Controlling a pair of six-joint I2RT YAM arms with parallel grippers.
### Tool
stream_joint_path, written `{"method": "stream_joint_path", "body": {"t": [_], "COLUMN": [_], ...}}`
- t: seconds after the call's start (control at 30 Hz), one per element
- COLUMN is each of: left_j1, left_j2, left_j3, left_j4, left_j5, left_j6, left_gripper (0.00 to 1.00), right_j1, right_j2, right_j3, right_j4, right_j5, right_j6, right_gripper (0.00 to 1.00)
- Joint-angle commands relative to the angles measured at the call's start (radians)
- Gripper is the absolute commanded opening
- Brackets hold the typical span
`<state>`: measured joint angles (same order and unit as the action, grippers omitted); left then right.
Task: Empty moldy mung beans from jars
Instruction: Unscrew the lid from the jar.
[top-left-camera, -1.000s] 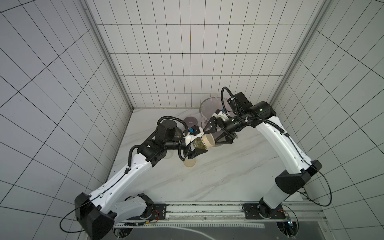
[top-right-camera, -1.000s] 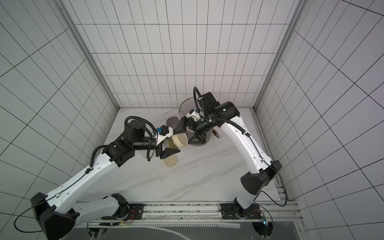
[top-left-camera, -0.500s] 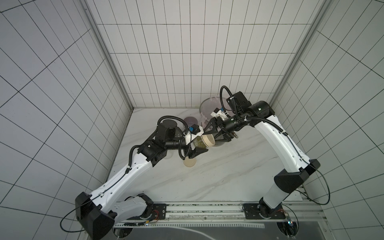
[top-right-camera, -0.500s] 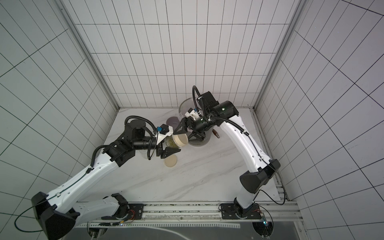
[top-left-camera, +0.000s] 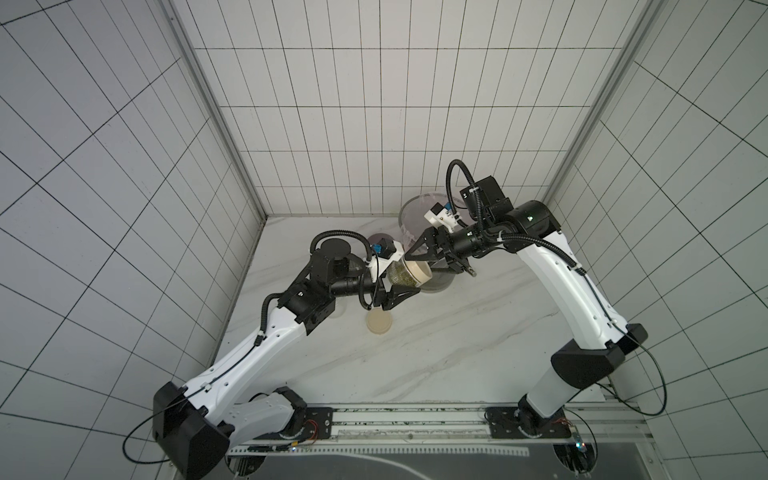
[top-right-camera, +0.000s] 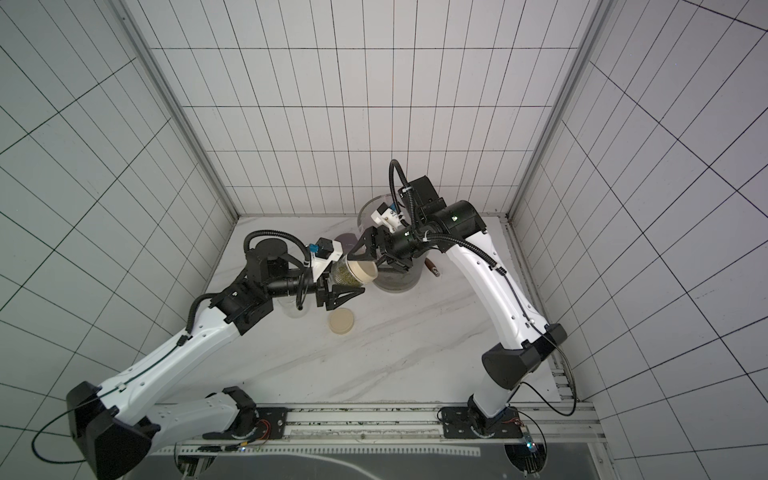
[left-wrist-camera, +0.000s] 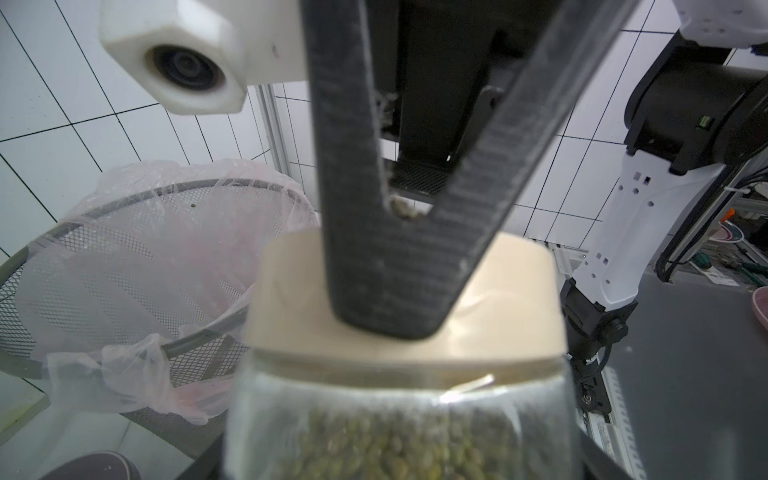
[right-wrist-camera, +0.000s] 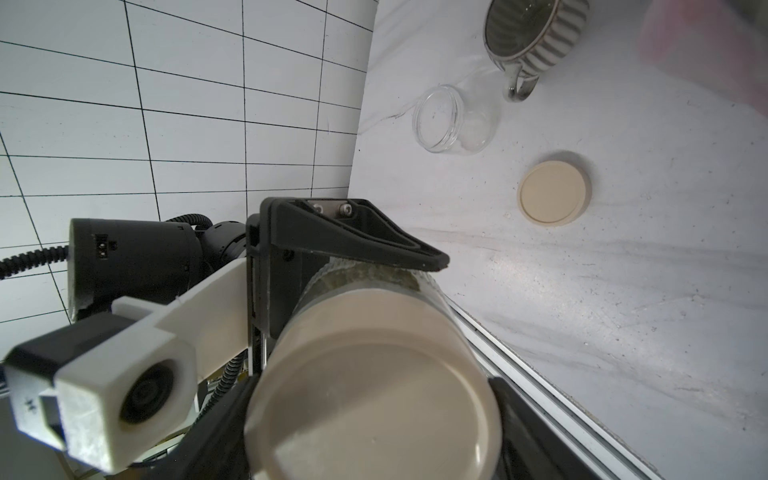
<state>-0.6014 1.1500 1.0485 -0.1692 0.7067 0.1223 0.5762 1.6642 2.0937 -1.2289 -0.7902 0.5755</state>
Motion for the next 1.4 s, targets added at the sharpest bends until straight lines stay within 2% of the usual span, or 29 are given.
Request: {"method": "stream_joint_path", "body": {"t": [0.0,0.17,0.43,0.7,0.93,1.2,1.27,1.37], "left_j1": [-0.009,-0.007,0.001,0.050,0.058,0.059,0.058,0.058], "left_j2": [-0.006,-0.006,0.015,0.024,0.048,0.063,0.063,0.066], "left_j3": [0.004,-0.008,0.016,0.024,0.070,0.092,0.094,0.101], "left_j4": [0.173,0.256,0.301,0.413,0.439,0.503,0.507,0.506], "left_j5": [0.075,0.086,0.129,0.185,0.237,0.271,0.274,0.272], "left_j6": [-0.115,-0.212,-0.298,-0.420,-0.455,-0.515,-0.517,-0.512], "left_gripper": [0.22,0.22,0.22,0.22,0.22,0.22,0.22,0.22], "right_j1": [0.016,0.016,0.016,0.006,-0.003,-0.005,-0.005,-0.004], "right_j2": [-0.021,-0.027,-0.047,-0.078,-0.113,-0.127,-0.130,-0.129], "right_j3": [0.029,0.033,0.066,0.060,0.023,0.003,0.005,0.011], "right_j4": [0.089,0.131,0.187,0.262,0.358,0.367,0.366,0.365], "right_j5": [0.000,0.017,0.032,0.016,-0.014,-0.036,-0.025,0.023], "right_j6": [-0.126,-0.207,-0.330,-0.435,-0.475,-0.543,-0.561,-0.548], "right_gripper": [0.56,0.56,0.53,0.51,0.51,0.51,0.55,0.79]}}
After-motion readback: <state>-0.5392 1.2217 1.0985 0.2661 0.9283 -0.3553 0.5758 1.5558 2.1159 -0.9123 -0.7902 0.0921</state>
